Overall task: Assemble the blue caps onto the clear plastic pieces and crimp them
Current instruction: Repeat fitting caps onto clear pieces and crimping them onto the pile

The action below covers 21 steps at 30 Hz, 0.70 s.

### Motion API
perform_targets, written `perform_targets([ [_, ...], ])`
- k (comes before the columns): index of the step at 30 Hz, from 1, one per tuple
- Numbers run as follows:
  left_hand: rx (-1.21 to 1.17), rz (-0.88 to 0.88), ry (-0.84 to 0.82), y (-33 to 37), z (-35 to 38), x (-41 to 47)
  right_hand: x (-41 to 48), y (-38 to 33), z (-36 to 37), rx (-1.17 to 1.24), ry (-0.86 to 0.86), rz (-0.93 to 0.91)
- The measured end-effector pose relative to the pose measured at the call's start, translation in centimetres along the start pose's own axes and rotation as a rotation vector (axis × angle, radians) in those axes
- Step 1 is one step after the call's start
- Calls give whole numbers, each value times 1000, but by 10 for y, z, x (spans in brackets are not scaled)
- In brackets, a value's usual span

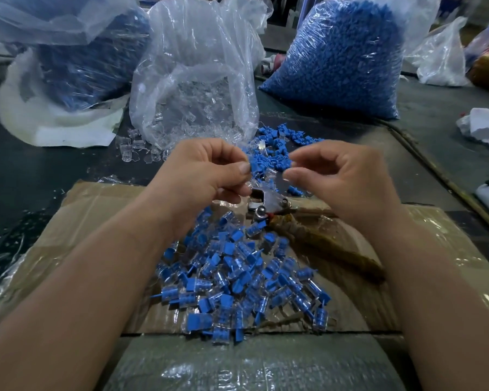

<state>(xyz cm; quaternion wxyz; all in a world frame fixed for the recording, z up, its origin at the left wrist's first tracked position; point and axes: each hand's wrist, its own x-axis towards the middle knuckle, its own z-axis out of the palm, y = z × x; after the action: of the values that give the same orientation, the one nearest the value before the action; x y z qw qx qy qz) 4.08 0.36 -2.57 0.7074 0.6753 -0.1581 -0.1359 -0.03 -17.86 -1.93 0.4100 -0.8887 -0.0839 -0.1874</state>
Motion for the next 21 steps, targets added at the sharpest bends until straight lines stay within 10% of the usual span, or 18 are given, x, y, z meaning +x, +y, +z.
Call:
perform_targets([
  [10, -27, 45, 121, -4, -5, 4, -5, 10, -25, -386, -703, 391],
  [21, -5, 37, 130, -6, -5, 5, -2, 0, -5, -648, -524, 237],
])
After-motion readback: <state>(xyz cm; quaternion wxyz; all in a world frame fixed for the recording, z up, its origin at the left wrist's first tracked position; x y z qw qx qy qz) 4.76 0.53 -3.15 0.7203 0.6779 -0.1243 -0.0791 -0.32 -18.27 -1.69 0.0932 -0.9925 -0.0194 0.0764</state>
